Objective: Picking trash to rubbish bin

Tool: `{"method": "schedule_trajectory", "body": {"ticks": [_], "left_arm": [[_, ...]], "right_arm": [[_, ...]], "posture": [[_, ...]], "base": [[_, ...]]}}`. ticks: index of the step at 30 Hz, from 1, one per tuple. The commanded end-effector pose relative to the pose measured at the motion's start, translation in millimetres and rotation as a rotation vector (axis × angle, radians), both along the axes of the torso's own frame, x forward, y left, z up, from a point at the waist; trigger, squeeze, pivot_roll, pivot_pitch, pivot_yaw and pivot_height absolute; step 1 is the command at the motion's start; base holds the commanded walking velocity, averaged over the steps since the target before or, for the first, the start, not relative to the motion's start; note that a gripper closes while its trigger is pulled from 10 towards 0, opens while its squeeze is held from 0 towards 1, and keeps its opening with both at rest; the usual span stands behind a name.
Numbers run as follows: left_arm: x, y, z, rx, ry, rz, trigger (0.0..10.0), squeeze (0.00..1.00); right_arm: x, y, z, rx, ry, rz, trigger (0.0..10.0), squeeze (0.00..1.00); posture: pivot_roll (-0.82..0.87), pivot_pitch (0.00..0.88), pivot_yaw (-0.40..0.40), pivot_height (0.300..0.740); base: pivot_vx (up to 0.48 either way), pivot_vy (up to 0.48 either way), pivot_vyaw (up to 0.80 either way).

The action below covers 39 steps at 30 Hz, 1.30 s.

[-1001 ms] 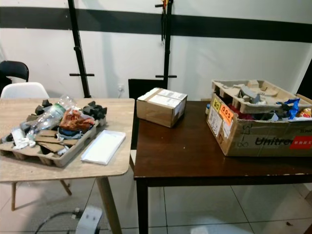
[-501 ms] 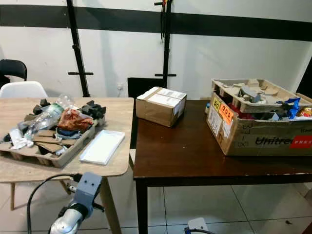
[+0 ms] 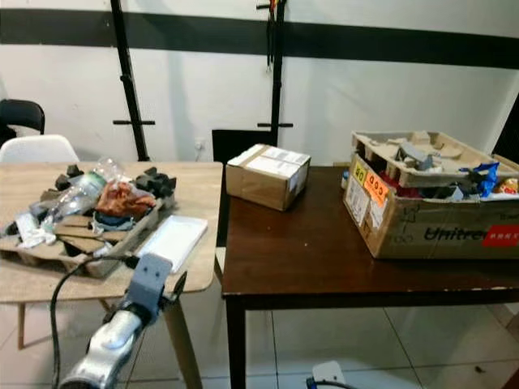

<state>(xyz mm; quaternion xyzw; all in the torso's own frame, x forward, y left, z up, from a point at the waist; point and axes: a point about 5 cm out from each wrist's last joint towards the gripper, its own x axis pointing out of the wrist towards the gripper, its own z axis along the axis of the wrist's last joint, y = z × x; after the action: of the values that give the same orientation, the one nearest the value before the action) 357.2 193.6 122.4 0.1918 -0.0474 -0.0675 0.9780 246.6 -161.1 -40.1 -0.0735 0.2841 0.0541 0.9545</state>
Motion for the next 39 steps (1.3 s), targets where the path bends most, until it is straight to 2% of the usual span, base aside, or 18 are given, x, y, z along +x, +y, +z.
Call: {"method": "schedule_trajectory", "body": {"ticks": [1,6,7,10,11,12,14,24,29,34,35,36,39], "left_arm": [[3.2,5.9,-3.5,0.046,0.060,0.016,10.0,1.00],[12.1,12.5,4.1,0.071,0.101,0.038,10.0,1.00],[14.4,15.4,5.2,0.111,0.123,0.049,10.0,1.00],[15.9,17.6,6.1,0.137,0.137,0.054,10.0,1.00],[17.4,19.5,7.6,0.155,0.148,0.058,10.0,0.81],[19.0,20.7,9.6,0.181,0.155,0.059,10.0,0.00],[21.8,21.5,13.2,0.236,0.169,0.047,10.0,0.00],[28.3,26.9,25.5,0.320,0.177,0.052,10.0,0.00],[32.1,26.8,32.1,0.414,0.185,0.039,10.0,0.00],[33.8,30.8,34.8,0.371,0.210,0.069,10.0,0.00],[33.8,32.9,33.7,0.303,0.237,0.085,10.0,0.00],[33.8,32.9,33.7,0.303,0.237,0.085,10.0,0.00],[33.4,33.2,30.3,0.186,0.280,0.092,10.0,0.00]], "right_arm": [[0.2,0.8,-0.2,0.012,0.004,-0.013,10.0,0.00],[2.8,3.3,1.4,0.015,-0.002,-0.009,10.0,0.00],[3.5,4.3,1.9,0.016,-0.005,-0.007,10.0,0.00],[3.9,5.0,2.2,0.017,-0.006,-0.005,10.0,0.00],[4.5,5.5,2.7,0.017,-0.009,-0.003,10.0,0.00],[4.8,5.6,3.0,0.017,-0.011,-0.003,10.0,0.00],[4.9,5.6,3.2,0.018,-0.013,-0.004,10.0,0.00],[2.7,2.3,2.9,0.020,-0.024,-0.018,10.0,0.00],[1.0,0.2,2.4,0.019,-0.028,-0.026,10.0,0.00],[1.5,-0.3,3.2,0.018,-0.035,-0.031,10.0,0.00],[1.7,-1.0,3.6,0.018,-0.039,-0.033,10.0,0.00],[1.7,-1.0,3.6,0.018,-0.039,-0.033,10.0,0.00],[1.8,-2.5,4.1,0.016,-0.043,-0.037,10.0,0.00]], "posture": [[0.02,0.062,-0.036,0.740],[0.02,0.075,-0.038,0.740],[0.01,0.087,-0.039,0.740],[0.01,0.087,-0.039,0.740],[0.01,0.097,-0.037,0.740],[0.01,0.106,-0.036,0.740],[0.00,0.109,-0.035,0.740],[-0.01,0.165,-0.026,0.740],[-0.02,0.179,-0.022,0.740],[-0.04,0.174,-0.019,0.740],[-0.04,0.176,-0.018,0.740],[-0.04,0.176,-0.018,0.740],[-0.04,0.175,-0.017,0.740]], "base": [[0.000,0.000,0.00],[0.000,0.000,0.00],[0.000,0.000,0.00],[0.000,0.000,0.00],[0.000,0.000,0.00],[0.000,0.000,0.00],[0.000,0.000,0.00],[0.000,0.000,0.00],[0.000,0.000,0.00],[0.000,0.000,0.00],[0.000,0.000,0.00],[0.000,0.000,0.00],[0.000,0.000,0.00]]}}
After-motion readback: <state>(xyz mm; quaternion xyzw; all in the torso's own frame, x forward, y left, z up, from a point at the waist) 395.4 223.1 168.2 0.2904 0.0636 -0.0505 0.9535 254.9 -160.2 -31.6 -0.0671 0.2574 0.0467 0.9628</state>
